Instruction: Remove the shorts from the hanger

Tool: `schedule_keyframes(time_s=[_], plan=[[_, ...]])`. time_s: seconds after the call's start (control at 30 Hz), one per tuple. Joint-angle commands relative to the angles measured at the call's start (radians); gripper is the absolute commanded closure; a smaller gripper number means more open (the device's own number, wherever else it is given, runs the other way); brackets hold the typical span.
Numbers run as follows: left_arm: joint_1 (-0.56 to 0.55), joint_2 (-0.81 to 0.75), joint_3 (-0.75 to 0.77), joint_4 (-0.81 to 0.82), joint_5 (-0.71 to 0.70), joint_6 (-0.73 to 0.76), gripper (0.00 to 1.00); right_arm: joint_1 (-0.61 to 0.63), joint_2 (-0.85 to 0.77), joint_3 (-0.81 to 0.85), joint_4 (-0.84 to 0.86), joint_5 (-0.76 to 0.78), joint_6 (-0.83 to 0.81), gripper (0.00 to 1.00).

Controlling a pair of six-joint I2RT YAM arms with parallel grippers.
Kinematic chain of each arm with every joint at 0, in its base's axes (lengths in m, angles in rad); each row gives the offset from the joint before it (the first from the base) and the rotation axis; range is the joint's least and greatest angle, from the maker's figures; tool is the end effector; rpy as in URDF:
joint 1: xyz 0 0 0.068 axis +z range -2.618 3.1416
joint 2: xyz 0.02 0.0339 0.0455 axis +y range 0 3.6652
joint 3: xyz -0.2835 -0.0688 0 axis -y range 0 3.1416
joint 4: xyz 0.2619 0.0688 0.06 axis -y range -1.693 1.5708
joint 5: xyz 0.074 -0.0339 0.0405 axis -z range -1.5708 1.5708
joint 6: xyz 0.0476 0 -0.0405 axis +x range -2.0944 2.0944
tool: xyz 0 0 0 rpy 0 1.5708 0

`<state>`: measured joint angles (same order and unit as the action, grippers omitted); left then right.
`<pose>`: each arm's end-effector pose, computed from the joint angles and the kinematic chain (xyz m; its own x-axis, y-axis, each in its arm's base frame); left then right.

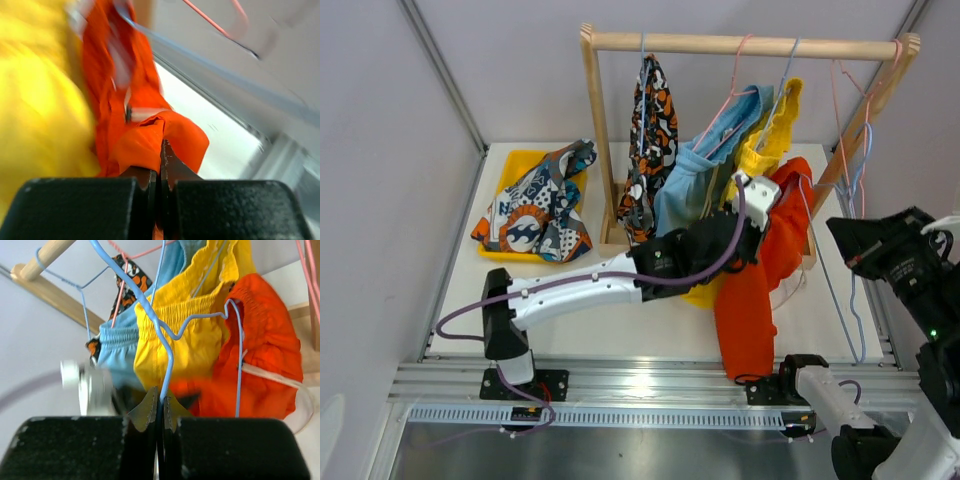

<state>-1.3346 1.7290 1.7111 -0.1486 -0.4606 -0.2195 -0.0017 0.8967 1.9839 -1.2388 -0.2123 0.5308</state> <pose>0.1241 -0.4254 0.4294 -0.2052 0.0188 -0.9785 0.7415 0.6556 -0.1428 0.0309 0.0100 0.5766 -0.2348 0.4953 -0.8364 -0.1017 0.8432 0.5279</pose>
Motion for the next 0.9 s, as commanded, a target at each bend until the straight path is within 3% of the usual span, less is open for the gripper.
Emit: schedule_keyframes(time_s=[0.0, 0.13, 0.17, 0.4, 0.6, 0.87], plan=[[0.034, 0.044, 0.162, -0.087, 0.025, -0.001, 1.0, -0.001, -0.015, -0.011, -0.04, -0.027, 0.017, 1.0], [0.0, -0.018, 0.061, -0.04, 0.063, -0.035, 1.0, 0.025, 0.045, 0.05, -0.021, 0.019, -0.005, 1.0], [-0.015, -0.04, -0.043, -0.02, 0.051, -0.037, 1.0, 0.029, 0.083, 0.07, -0.013, 0.025, -0.008, 1.0], [-0.219, -0.192, -0.367, 0.03, -0.059, -0.13, 1.0, 0.028, 0.287, 0.256, 0.082, 0.129, -0.057, 1.0], [-0.36, -0.324, -0.497, -0.02, -0.168, -0.221, 1.0, -0.019, 0.419, 0.303, 0.212, 0.105, -0.072, 1.0], [-0.428, -0.443, -0.599, -0.127, -0.273, -0.299, 1.0, -0.124, 0.528, 0.279, 0.338, 0.01, -0.023, 1.0]])
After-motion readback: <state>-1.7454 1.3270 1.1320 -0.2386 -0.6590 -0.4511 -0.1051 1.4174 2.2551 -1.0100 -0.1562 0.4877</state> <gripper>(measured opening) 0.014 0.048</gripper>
